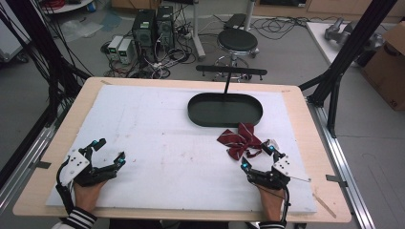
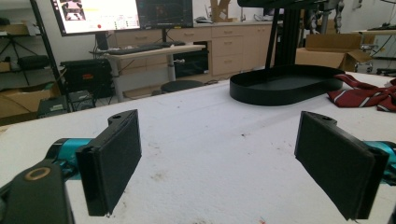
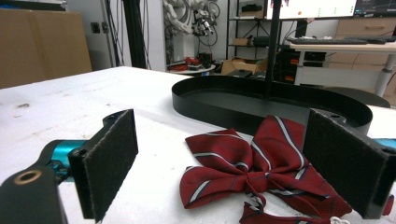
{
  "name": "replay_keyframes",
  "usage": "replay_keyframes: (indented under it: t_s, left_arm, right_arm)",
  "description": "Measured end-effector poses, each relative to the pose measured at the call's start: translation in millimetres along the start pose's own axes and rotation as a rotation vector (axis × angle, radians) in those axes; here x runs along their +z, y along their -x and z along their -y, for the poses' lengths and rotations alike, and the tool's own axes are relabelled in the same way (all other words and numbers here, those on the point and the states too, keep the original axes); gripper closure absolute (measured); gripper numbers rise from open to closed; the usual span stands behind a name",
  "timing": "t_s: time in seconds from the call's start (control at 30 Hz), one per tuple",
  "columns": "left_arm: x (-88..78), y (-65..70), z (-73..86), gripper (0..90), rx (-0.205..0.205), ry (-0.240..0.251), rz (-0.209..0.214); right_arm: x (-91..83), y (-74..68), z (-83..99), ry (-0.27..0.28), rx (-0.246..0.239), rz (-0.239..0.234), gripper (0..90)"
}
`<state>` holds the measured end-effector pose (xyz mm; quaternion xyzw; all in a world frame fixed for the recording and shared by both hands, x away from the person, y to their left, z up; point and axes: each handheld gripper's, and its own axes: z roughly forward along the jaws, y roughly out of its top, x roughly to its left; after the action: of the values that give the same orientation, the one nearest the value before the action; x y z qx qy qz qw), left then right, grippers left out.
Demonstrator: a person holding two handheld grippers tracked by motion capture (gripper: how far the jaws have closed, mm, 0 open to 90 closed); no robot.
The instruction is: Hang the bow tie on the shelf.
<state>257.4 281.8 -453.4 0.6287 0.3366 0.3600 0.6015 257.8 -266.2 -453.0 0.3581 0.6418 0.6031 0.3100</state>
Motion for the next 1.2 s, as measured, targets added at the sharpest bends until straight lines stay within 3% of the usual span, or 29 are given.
replay_keyframes:
  t_s: [0.5,0.83,1.0,1.13,1.2]
  left_arm:
    - [0.7,1.4,-0.3,15.1,0.013,-0.007,-0.006]
    - [-0.3,1.5,0.0,15.1,0.014,0.002,-0.01]
    - [0.2,0.4,-0.1,15.1,0.007,-0.002,0.0]
    - [-0.3,-0.2,0.3,15.1,-0.002,0.005,0.003]
    - [-0.6,-0.2,0.3,15.1,0.001,0.005,0.003]
  right_arm:
    - [0.0,-3.3,0.1,-0.004,-0.032,0.008,10.0]
    - [-0.8,-1.7,0.3,0.009,-0.021,0.012,10.0]
    - [0.1,-3.2,-1.5,-0.012,-0.015,0.005,10.0]
    - [-0.5,-4.2,-8.1,-0.018,-0.01,0.0,10.0]
    - [-2.8,-5.5,-23.9,-0.03,-0.047,0.021,10.0]
